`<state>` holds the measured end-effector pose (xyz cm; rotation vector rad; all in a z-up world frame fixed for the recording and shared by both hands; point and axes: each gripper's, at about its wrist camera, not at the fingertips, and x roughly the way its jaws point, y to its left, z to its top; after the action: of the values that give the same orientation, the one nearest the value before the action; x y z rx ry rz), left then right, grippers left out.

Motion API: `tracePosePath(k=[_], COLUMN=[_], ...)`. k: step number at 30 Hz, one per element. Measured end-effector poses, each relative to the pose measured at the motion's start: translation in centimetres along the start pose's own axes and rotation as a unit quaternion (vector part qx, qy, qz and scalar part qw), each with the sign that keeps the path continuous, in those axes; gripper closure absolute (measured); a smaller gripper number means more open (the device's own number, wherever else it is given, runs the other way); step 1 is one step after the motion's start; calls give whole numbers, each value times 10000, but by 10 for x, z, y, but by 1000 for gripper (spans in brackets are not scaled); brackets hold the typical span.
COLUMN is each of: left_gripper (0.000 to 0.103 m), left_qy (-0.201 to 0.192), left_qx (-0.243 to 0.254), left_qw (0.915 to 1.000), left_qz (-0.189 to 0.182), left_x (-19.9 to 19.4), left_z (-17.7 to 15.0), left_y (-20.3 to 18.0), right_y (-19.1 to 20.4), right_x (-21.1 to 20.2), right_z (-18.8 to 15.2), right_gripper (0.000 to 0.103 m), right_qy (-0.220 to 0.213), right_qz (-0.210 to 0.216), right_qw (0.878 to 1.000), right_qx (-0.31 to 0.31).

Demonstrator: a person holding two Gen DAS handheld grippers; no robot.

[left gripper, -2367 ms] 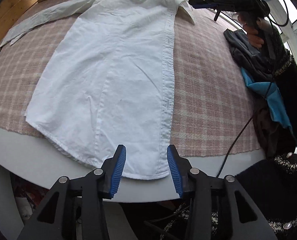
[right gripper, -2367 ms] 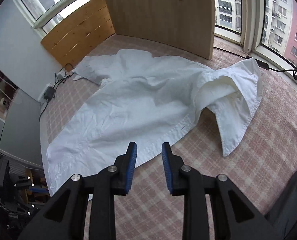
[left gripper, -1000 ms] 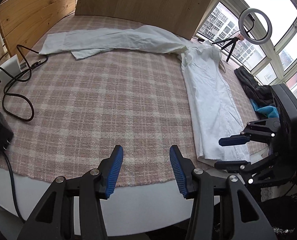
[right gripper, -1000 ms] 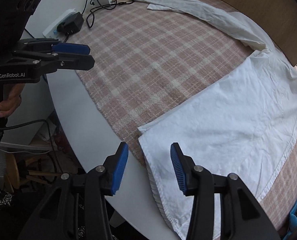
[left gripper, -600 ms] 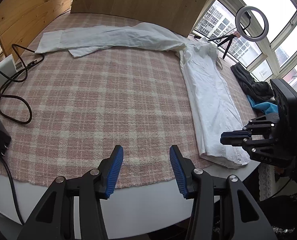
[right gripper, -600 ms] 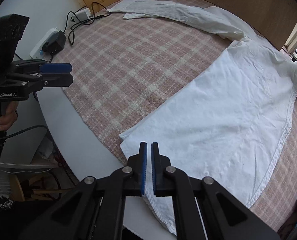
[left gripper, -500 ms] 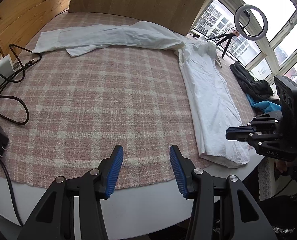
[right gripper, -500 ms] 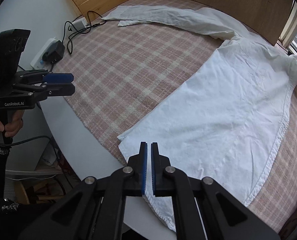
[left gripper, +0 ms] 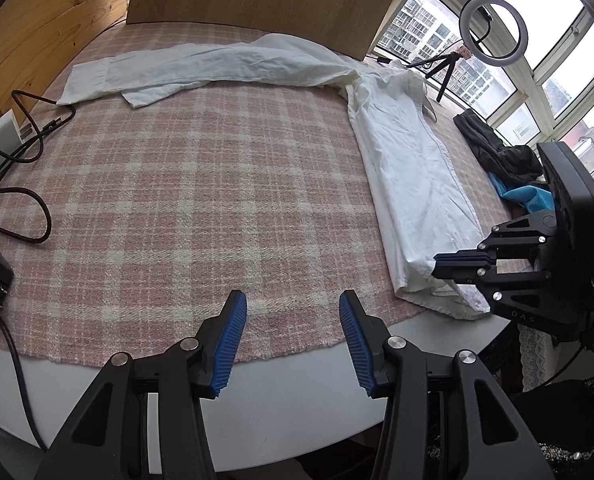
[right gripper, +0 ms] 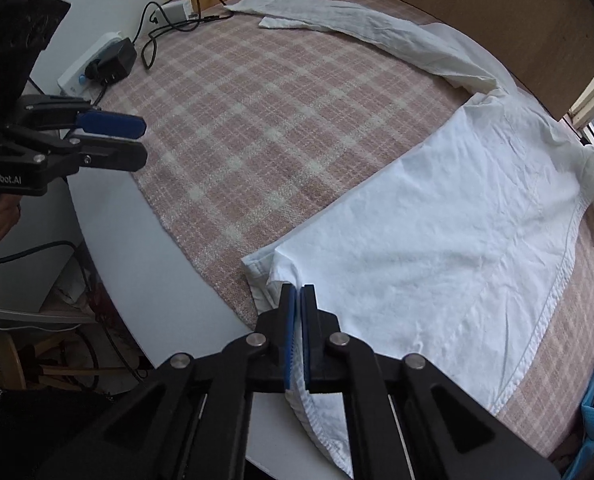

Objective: Fold clothes

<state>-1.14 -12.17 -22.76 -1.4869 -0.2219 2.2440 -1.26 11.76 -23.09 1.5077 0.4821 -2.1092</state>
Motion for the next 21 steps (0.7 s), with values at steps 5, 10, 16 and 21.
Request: tracePosePath(k=[5,10,16,21], left_gripper=[57,57,57,57], left_qy=[35,91,252,543], left_qx=[-65,51,158,435], left_qw=[10000,9999,9977,9935], left_qz=[5,-64,-605,-906], left_x=[3,9,26,63], left_z=[-3,0,9,25], left_y=[4,-4,-29,-67], right_y=[-44,-66,-73,-77], right_x=[-47,-67,-79,-88], right_z=[-4,0,3,0], right_gripper=[100,100,100,100], right_qy=[-601,-917,-1091,-1255], right_qz=[361,505,473,532], right_qw=[9919,9812,9782,9751], right_qx=[1063,1618,1700,1752])
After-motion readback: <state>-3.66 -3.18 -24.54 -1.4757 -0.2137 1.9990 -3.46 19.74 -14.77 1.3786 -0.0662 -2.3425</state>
